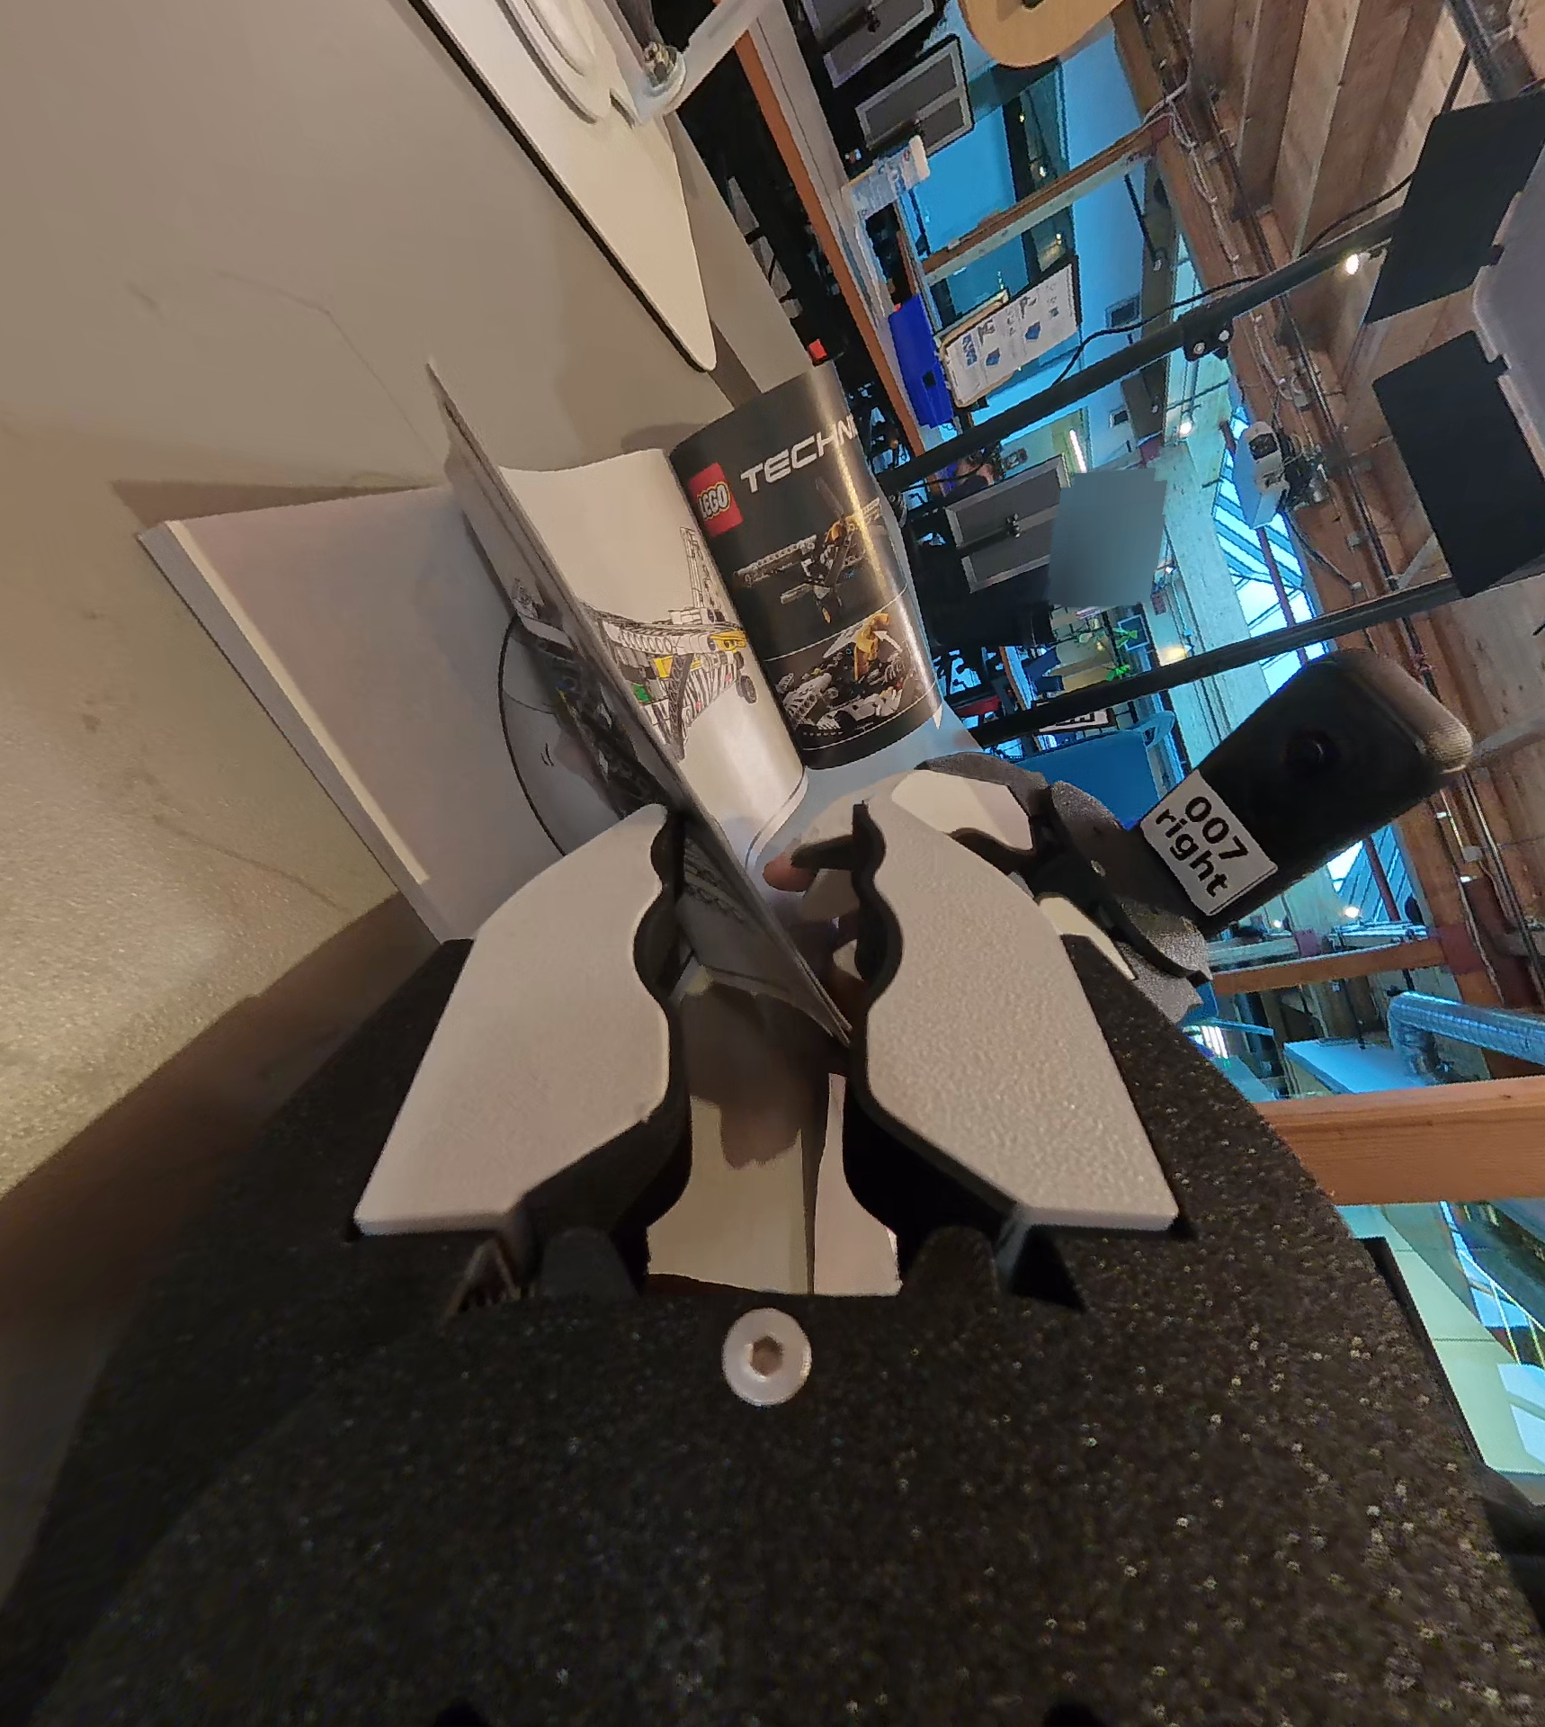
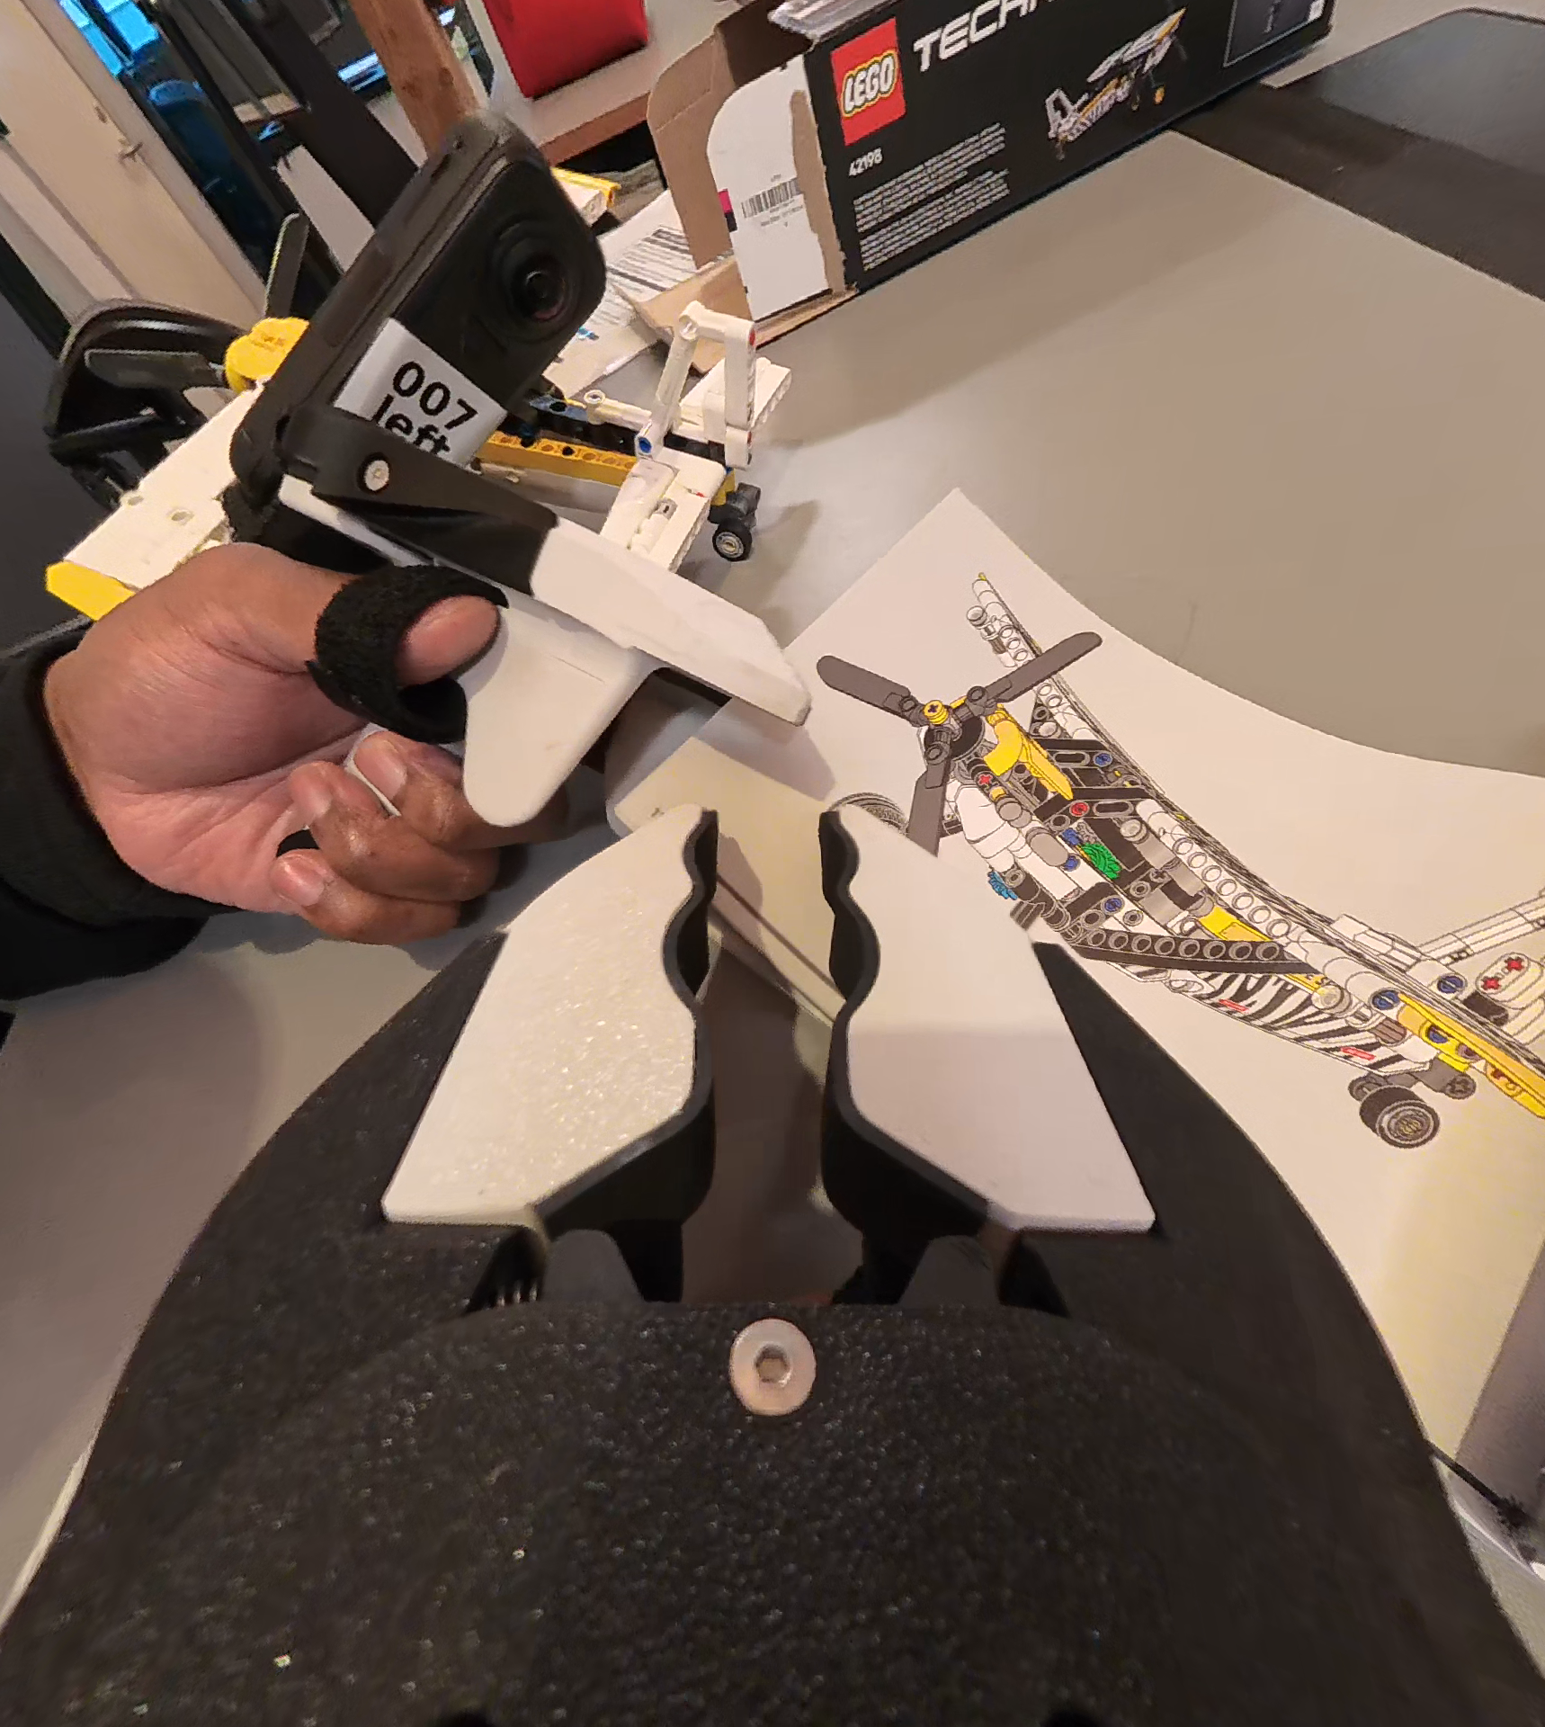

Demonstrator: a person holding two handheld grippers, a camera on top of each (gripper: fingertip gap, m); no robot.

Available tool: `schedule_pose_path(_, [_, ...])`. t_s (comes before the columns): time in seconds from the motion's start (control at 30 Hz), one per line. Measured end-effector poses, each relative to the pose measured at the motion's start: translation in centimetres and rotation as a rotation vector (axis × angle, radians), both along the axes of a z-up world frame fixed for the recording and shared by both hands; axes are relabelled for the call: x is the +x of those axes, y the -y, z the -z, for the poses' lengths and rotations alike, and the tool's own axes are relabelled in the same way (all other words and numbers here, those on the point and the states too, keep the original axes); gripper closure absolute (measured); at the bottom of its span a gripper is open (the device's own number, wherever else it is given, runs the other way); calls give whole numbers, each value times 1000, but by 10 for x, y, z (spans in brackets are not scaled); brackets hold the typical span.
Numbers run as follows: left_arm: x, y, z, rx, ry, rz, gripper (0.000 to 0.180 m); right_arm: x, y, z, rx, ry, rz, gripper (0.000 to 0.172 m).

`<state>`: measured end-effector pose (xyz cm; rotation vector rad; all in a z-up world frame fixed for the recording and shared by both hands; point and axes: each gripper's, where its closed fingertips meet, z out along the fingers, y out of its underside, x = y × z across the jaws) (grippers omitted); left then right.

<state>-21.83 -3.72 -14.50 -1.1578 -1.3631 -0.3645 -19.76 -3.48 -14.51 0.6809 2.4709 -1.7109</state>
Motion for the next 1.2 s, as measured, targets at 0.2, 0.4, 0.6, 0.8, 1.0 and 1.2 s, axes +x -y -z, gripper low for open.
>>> schedule_pose_path(0.2, [0, -1, -4, 24, -12, 0, 145, 9, 4, -1, 16, -63, -52, 143])
schedule_pose_path(0.4, [0, -2, -5, 35, -15, 5, 145, 22, 11, -6, 30, -200, -120, 139])
schedule_pose_path(0.6, [0, -2, -5, 35, -14, 5, 145, 31, 19, 7, 162, -362, -157, 142])
schedule_pose_path(0.8, [-1, 0, -6, 38, -15, -2, 145, 30, 16, 25, 346, -496, -150, 149])
schedule_pose_path(1.0, [-1, 1, -6, 38, -16, -6, 145, 17, 4, 31, 431, -547, -95, 150])
schedule_pose_path(1.2, [-1, 1, -9, 48, -26, -2, 148, 10, -2, 10, 281, -415, -28, 145])
